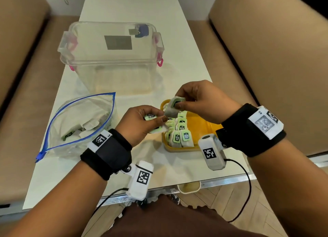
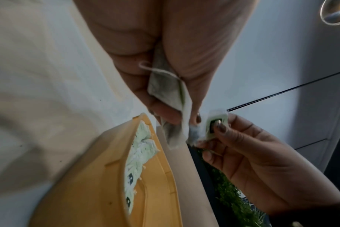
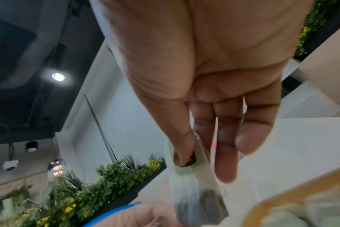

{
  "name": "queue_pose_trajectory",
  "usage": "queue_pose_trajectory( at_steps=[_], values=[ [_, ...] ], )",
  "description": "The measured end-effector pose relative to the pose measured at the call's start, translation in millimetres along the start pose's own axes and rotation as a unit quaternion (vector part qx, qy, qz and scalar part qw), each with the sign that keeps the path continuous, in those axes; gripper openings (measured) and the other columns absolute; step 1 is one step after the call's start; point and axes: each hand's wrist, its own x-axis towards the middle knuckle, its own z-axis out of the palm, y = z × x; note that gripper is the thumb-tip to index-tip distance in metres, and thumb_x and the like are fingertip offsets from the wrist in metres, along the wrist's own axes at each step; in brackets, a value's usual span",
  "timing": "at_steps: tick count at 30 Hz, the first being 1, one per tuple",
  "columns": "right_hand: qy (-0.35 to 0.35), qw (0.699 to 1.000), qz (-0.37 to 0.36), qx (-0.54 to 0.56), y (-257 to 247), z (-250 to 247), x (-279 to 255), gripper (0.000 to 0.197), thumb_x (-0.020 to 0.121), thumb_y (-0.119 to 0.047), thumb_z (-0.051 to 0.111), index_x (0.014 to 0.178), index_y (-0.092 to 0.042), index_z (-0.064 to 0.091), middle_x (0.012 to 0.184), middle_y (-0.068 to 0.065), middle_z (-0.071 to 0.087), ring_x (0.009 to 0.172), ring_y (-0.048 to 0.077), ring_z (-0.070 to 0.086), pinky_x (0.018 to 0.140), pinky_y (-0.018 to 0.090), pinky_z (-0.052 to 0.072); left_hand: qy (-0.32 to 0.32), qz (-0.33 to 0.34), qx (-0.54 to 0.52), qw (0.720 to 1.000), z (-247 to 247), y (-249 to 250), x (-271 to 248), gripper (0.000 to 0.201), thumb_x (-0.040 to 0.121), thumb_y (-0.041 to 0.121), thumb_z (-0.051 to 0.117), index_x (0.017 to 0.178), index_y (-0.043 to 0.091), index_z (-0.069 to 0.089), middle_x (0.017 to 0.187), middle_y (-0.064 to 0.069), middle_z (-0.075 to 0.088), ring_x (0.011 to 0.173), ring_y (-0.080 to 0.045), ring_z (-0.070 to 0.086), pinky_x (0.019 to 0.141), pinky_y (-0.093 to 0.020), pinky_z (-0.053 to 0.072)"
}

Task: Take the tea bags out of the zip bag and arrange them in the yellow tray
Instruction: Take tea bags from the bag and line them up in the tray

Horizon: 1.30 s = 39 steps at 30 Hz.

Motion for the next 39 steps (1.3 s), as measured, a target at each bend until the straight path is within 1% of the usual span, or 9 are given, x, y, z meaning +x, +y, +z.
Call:
queue_pose_trajectory(
  at_steps=[3,7,11,13,18,23,28,33,39],
  values=[
    [-0.04,0.998,0.032,-0.047,17.0,-3.4,-7.6,0.006,0.084,-0.017,0.069,0.082,-0.018,0.064,0.074,0.009,0.067,0.064,0.022,0.057,0.061,0.033,0.045,0.015,0.004,0.021,1.0,-3.9,-5.3,-2.2,0.008,0.08,0.014,0.074,0.087,0.017,0.074,0.09,-0.007,0.074,0.082,-0.017,0.067,0.081,-0.038,0.055],
    [-0.166,0.972,0.091,-0.139,35.1,8.8,-16.6,0.026,0.085,-0.022,0.069,0.072,-0.032,0.049,0.061,-0.01,0.048,0.054,0.003,0.042,0.051,0.017,0.029,0.042,-0.011,0.001,0.999,-10.2,-9.6,-5.5,0.007,0.081,0.012,0.072,0.085,0.018,0.074,0.09,-0.008,0.074,0.082,-0.016,0.067,0.086,-0.037,0.053],
    [-0.206,0.956,0.11,-0.175,45.4,25.5,-17.7,0.012,0.087,-0.025,0.067,0.094,-0.027,0.058,0.065,-0.012,0.042,0.057,0.002,0.038,0.048,0.015,0.024,0.046,-0.016,-0.012,0.999,-12.1,-11.7,-10.4,0.009,0.081,0.01,0.072,0.085,0.018,0.074,0.089,-0.006,0.074,0.083,-0.015,0.068,0.086,-0.032,0.053],
    [-0.214,0.952,0.114,-0.187,48.1,32.1,-15.1,0.022,0.086,-0.026,0.067,0.107,-0.02,0.063,0.067,-0.013,0.042,0.061,0.005,0.041,0.049,0.015,0.026,0.046,-0.016,-0.012,0.999,-11.8,-12.0,-12.5,0.009,0.081,0.011,0.072,0.085,0.019,0.074,0.087,-0.003,0.074,0.081,-0.012,0.067,0.084,-0.029,0.053],
    [-0.178,0.958,0.124,-0.187,50.7,33.2,-13.9,0.024,0.082,-0.029,0.071,0.102,-0.019,0.064,0.079,-0.006,0.054,0.07,0.011,0.049,0.053,0.019,0.033,0.048,-0.015,-0.018,0.999,-11.9,-12.8,-13.9,0.008,0.081,0.012,0.072,0.086,0.017,0.074,0.087,-0.004,0.074,0.081,-0.011,0.067,0.082,-0.026,0.054],
    [-0.15,0.966,0.144,-0.151,48.6,30.7,-14.4,0.008,0.088,-0.011,0.059,0.094,-0.013,0.065,0.079,-0.001,0.063,0.07,0.014,0.057,0.072,0.03,0.051,0.053,-0.011,-0.016,0.998,-12.2,-12.8,-14.0,0.008,0.082,0.014,0.071,0.084,0.02,0.074,0.088,-0.002,0.074,0.081,-0.01,0.067,0.079,-0.024,0.054],
    [-0.134,0.965,0.134,-0.181,46.3,30.4,-14.3,0.012,0.087,-0.02,0.064,0.098,-0.014,0.065,0.089,-0.001,0.063,0.083,0.018,0.058,0.072,0.027,0.046,0.05,-0.002,-0.019,0.999,-8.6,-8.3,-13.7,0.008,0.083,0.013,0.07,0.083,0.02,0.073,0.086,-0.001,0.072,0.078,-0.005,0.065,0.072,-0.016,0.052],
    [-0.047,0.993,0.046,-0.094,12.5,21.6,-19.3,0.011,0.085,-0.028,0.067,0.091,-0.019,0.068,0.079,-0.011,0.064,0.064,-0.003,0.054,0.058,0.008,0.039,0.05,-0.015,-0.051,0.997,-5.4,-6.6,-10.8,0.007,0.081,0.02,0.072,0.082,0.014,0.07,0.092,-0.02,0.07,0.083,-0.03,0.066,0.082,-0.042,0.053],
    [-0.053,0.997,-0.045,-0.036,-17.8,39.7,-18.8,0.024,0.072,-0.025,0.08,0.091,-0.018,0.068,0.093,-0.003,0.064,0.072,0.013,0.059,0.068,0.025,0.047,0.059,-0.025,-0.097,0.993,3.3,-0.6,-6.1,0.012,0.09,0.008,0.061,0.078,0.01,0.059,0.073,0.002,0.068,0.067,-0.01,0.066,0.056,-0.021,0.051]
  ],
)
